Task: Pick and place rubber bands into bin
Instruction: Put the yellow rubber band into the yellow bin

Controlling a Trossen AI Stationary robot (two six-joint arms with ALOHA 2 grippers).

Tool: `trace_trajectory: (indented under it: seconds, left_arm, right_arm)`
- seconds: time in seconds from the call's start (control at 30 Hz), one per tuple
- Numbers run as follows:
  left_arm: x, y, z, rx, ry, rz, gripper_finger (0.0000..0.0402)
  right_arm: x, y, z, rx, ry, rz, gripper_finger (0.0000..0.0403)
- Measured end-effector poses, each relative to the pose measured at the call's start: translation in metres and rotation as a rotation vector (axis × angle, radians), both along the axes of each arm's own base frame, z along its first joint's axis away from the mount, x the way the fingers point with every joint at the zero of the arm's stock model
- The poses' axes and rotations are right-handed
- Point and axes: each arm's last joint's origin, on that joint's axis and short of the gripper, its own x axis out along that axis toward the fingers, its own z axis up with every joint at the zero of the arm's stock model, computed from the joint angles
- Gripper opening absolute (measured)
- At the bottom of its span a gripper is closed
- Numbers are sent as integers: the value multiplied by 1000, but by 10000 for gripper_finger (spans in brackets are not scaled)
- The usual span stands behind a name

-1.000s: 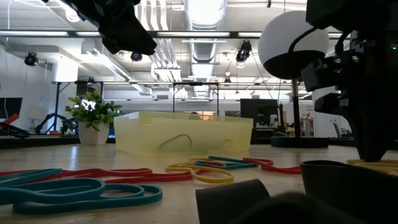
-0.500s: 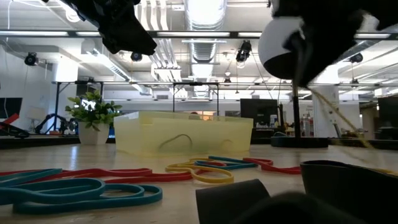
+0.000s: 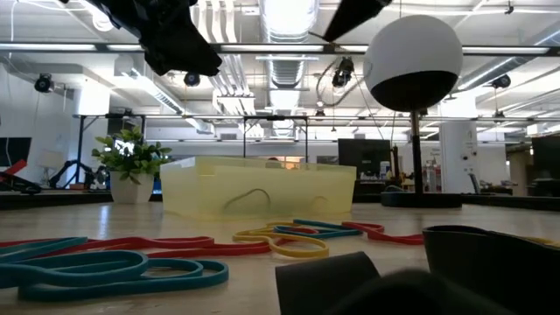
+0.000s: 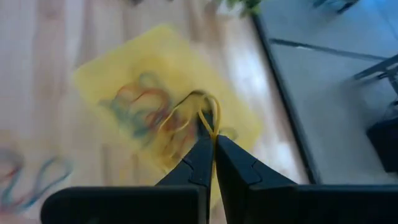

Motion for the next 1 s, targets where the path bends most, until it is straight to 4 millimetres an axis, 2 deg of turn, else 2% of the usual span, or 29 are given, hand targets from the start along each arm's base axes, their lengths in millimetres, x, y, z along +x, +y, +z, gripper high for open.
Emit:
trace_trajectory:
  seconds: [0.23, 0.5, 0.67, 1.0]
  left_arm:
    - [1, -1, 1, -14, -17, -16, 148]
    - [1, -2, 1, -52, -13, -46, 148]
    - [1, -2, 1, -59, -14, -47, 148]
    - [1, -3, 1, -59, -14, -48, 148]
  right_arm:
    - [18, -48, -1, 45, -124, -79, 8]
    - [22, -90, -21, 154, -195, -174, 8]
    - [26, -102, -41, 200, -179, -237, 8]
    - [45, -105, -85, 297, -86, -275, 12]
